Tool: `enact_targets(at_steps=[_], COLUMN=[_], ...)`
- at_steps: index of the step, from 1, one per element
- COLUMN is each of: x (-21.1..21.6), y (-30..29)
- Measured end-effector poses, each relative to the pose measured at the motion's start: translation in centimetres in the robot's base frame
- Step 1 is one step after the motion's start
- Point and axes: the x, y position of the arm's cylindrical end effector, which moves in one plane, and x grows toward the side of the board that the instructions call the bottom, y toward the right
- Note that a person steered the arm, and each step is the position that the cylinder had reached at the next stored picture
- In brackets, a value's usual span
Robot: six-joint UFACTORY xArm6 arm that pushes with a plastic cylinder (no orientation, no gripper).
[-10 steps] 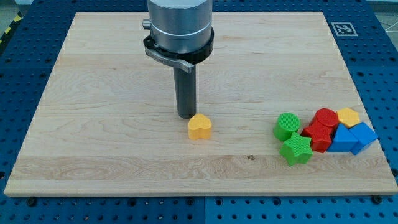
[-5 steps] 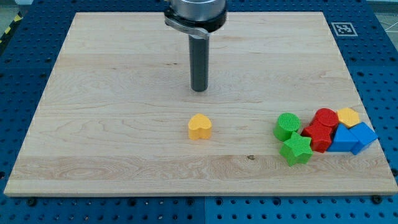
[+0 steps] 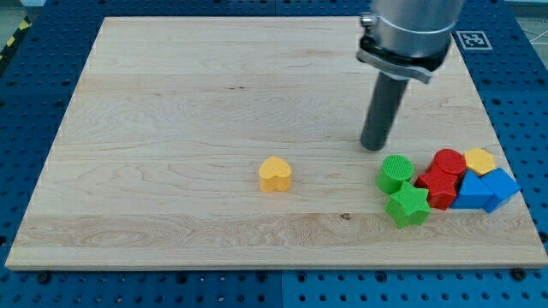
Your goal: Slide green circle slightly down and left
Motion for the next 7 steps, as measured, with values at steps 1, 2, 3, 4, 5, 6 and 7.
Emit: enact_targets(at_steps=[1,2,3,4,5,6,7], x=[2.1,3.1,3.2,3.3,3.3,3.0,2.7], y=[2.0,3.5,4.9,5.0,4.3,2.4,0.3])
